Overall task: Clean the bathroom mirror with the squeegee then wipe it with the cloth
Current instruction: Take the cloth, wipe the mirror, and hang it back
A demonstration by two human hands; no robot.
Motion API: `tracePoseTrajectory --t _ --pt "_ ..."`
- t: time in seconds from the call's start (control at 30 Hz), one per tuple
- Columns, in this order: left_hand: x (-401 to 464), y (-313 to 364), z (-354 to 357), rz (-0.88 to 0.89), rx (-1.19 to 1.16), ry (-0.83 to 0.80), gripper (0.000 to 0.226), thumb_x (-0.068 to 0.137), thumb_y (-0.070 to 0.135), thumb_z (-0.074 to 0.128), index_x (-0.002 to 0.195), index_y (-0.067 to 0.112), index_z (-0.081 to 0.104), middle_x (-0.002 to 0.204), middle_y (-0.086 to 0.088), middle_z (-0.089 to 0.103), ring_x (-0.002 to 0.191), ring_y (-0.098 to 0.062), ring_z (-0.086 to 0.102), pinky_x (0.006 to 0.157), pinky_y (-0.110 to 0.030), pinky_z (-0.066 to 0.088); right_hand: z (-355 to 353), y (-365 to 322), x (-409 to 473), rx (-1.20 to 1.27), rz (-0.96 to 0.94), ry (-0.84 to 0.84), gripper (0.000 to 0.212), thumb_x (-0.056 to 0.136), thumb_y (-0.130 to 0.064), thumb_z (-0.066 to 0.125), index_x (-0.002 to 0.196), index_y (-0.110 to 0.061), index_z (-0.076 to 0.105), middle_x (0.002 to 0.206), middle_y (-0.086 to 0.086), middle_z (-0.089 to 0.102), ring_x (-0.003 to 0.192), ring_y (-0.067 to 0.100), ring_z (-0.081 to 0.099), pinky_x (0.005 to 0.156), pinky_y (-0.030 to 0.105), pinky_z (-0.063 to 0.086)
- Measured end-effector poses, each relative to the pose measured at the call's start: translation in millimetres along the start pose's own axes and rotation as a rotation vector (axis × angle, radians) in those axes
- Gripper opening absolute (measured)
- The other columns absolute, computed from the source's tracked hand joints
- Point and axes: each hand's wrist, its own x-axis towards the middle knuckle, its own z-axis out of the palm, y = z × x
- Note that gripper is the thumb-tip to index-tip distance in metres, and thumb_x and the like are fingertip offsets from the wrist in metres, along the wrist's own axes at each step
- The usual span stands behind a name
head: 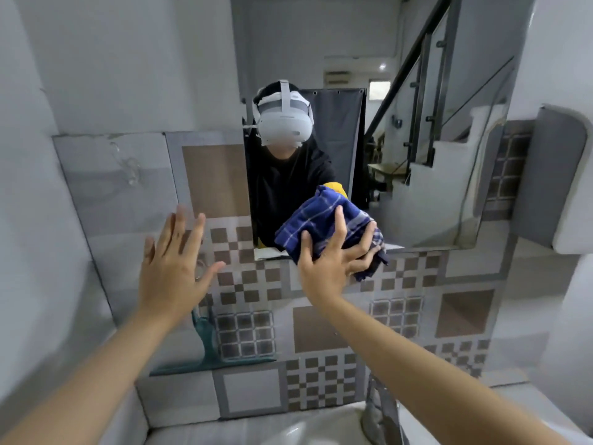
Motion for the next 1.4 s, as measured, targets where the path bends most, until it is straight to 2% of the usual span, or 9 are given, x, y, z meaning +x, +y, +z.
tracePoseTrajectory --t 0.27,0.43,0.53,0.7,0.83,1.03,1.17,1.27,1.4 --pt "-11.8 -35.5 -8.6 -0.041 -0.074 -0.092 0.081 0.080 0.068 0.029 0.146 0.025 0.010 0.156 -0.002 -0.001 0.142 -0.019 0.000 0.109 -0.049 0.006 41.2 -40.6 -48.3 -0.090 -0.063 -0.151 0.054 0.086 -0.036 0.065 0.131 -0.050 0.039 0.154 0.000 0.007 0.125 0.039 0.017 0.098 0.055 0.035" --pt "-7.0 -12.1 -28.5 -0.123 -0.513 0.048 0.057 0.087 0.049 0.048 0.135 0.018 0.042 0.141 -0.004 0.046 0.131 -0.017 0.040 0.111 -0.041 0.027 33.5 -46.6 -55.9 0.124 -0.241 -0.185 0.059 0.081 -0.007 0.067 0.123 -0.043 0.048 0.138 0.005 0.036 0.112 0.026 0.033 0.088 0.036 0.040" --pt "1.4 4.1 -49.7 -0.128 -0.828 0.043 0.036 0.088 0.027 0.057 0.124 0.022 0.055 0.117 0.002 0.065 0.107 -0.003 0.058 0.094 -0.016 0.044 25.6 -55.4 -57.0 0.381 -0.280 -0.346 0.053 0.084 -0.008 0.064 0.127 -0.036 0.050 0.129 0.007 0.046 0.121 0.022 0.045 0.099 0.037 0.045" --pt "1.2 16.9 -76.6 -0.135 -1.098 0.040 0.025 0.086 0.008 0.059 0.108 0.016 0.067 0.102 0.001 0.071 0.095 -0.010 0.067 0.086 -0.027 0.052 8.5 -82.6 -59.3 0.584 -0.209 -0.696 0.032 0.092 -0.018 0.058 0.123 -0.028 0.053 0.117 0.000 0.063 0.111 0.013 0.060 0.096 0.043 0.050" --pt "-4.8 9.7 -88.5 -0.256 -1.172 0.046 0.028 0.082 0.005 0.064 0.109 0.011 0.067 0.103 -0.003 0.071 0.096 -0.015 0.067 0.087 -0.033 0.052 -5.0 -106.8 -58.4 0.550 0.039 -0.941 0.025 0.090 -0.051 0.052 0.111 -0.041 0.060 0.132 0.004 0.047 0.127 0.018 0.047 0.105 0.036 0.041" --pt "-17.9 0.0 -103.3 -0.257 -1.169 -0.065 0.039 0.078 0.009 0.069 0.117 0.010 0.063 0.106 -0.007 0.070 0.095 -0.018 0.068 0.084 -0.035 0.054 -17.3 -130.7 -50.0 0.583 0.151 -1.063 0.023 0.096 -0.036 0.050 0.090 -0.025 0.070 0.081 -0.012 0.071 0.068 -0.011 0.066 0.051 0.004 0.046" --pt "-21.4 -5.7 -110.0 -0.251 -1.068 0.004 0.028 0.085 0.014 0.063 0.113 0.015 0.065 0.106 -0.007 0.068 0.098 -0.017 0.065 0.087 -0.029 0.052 -13.9 -140.1 -50.1 0.596 0.159 -1.032 0.014 0.095 -0.022 0.057 0.091 -0.022 0.071 0.079 -0.008 0.072 0.068 -0.005 0.067 0.057 0.011 0.051" --pt "-23.1 -7.8 -113.4 -0.243 -1.057 0.013 0.026 0.087 0.010 0.060 0.110 0.021 0.066 0.104 0.000 0.071 0.097 -0.012 0.065 0.087 -0.028 0.052 -11.0 -144.4 -51.8 0.574 0.205 -1.010 0.018 0.095 -0.016 0.055 0.089 -0.018 0.072 0.085 0.006 0.072 0.079 0.016 0.067 0.080 0.040 0.056" --pt "-20.7 -1.8 -118.9 -0.288 -1.111 0.027 0.028 0.077 0.003 0.069 0.102 0.015 0.070 0.090 0.011 0.073 0.083 -0.010 0.070 0.075 -0.018 0.053 -9.1 -142.6 -50.4 0.535 0.191 -0.962 0.018 0.095 -0.016 0.056 0.088 -0.019 0.073 0.090 0.012 0.073 0.083 0.021 0.068 0.083 0.040 0.055"
